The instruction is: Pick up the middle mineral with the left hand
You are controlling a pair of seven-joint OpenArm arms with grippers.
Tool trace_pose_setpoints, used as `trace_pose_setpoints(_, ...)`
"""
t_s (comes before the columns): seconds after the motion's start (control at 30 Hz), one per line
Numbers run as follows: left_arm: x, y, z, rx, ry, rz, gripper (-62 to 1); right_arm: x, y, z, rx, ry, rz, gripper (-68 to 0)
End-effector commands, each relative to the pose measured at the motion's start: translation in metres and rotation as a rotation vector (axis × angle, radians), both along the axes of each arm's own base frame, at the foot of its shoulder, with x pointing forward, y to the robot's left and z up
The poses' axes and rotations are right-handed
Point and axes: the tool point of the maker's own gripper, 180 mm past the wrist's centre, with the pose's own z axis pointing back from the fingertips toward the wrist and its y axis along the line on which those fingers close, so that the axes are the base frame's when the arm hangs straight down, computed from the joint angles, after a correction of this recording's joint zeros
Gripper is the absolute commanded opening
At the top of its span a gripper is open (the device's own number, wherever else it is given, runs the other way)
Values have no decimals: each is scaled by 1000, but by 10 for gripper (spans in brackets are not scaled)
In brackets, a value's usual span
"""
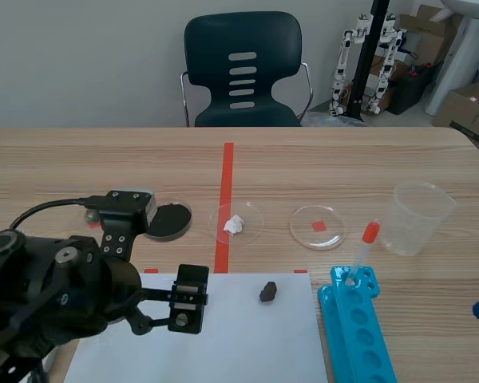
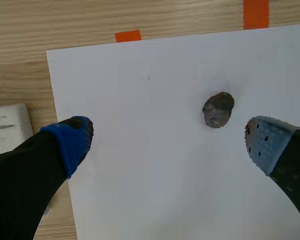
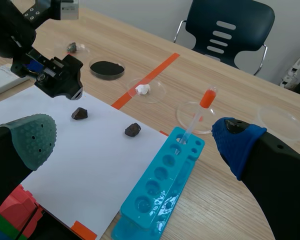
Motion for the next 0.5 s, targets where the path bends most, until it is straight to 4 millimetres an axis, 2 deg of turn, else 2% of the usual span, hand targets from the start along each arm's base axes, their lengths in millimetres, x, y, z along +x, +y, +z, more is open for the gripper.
trace_pose_setpoints(0.0, 2, -4, 0, -4, -1, -6, 14, 4, 0, 9, 14, -32, -3, 4)
trace_pose_setpoints(0.47, 5, -29, -16, -15, 25, -26, 14, 4, 0, 9, 14, -32, -3, 4)
